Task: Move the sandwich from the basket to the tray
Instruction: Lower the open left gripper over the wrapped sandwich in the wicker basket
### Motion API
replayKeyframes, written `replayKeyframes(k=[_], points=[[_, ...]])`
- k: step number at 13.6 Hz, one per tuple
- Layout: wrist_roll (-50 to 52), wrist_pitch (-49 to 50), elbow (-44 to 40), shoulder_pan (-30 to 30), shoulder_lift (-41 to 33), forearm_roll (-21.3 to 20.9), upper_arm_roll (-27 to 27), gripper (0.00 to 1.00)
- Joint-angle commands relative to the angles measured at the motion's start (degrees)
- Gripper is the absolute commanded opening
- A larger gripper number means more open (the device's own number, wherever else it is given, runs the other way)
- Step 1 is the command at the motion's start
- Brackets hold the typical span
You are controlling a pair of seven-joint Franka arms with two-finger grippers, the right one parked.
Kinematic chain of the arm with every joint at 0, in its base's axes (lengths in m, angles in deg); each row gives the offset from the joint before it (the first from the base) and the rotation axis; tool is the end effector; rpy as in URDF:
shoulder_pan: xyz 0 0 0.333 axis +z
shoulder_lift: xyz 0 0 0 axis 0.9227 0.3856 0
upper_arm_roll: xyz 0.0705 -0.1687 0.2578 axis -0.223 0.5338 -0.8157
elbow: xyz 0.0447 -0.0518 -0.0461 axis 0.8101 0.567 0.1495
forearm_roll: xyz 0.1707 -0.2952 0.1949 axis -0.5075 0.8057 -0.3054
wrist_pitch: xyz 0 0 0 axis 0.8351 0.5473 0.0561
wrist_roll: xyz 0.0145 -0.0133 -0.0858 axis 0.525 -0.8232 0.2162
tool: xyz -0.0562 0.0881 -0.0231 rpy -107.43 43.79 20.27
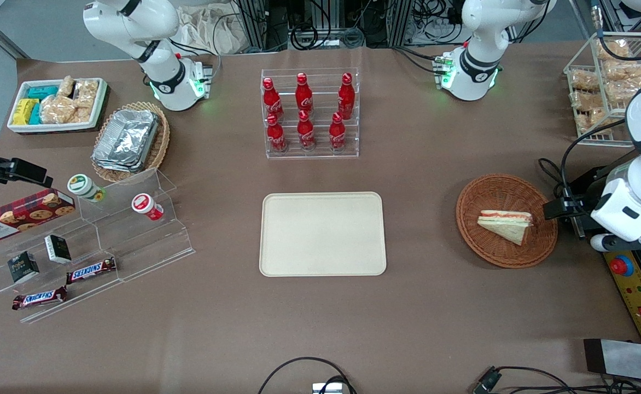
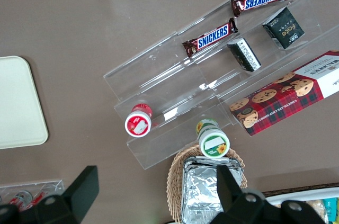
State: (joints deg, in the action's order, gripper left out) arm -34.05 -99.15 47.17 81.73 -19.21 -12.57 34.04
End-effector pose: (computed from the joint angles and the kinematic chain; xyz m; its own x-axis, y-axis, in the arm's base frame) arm 0.6319 -0.0150 0.5133 0.9937 0.0446 -0.1029 0.0405 -0.9983 -0.0417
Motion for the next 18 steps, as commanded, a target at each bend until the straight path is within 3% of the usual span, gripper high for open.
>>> replayKeyframes(k=[1,9,12,18], points=[[-0.32,1.38,-2.23,0.18,1.18,0.23,0.18,1.00],[1.34,0.86,0.76,0.10,1.18,-1.26,0.01,1.00],[10.28,-0.45,2.68,0.18,1.27,-1.17,0.01,1.00],[30.61,-14.85,16.82,1.24,0.56,-1.26,-1.05,1.00]])
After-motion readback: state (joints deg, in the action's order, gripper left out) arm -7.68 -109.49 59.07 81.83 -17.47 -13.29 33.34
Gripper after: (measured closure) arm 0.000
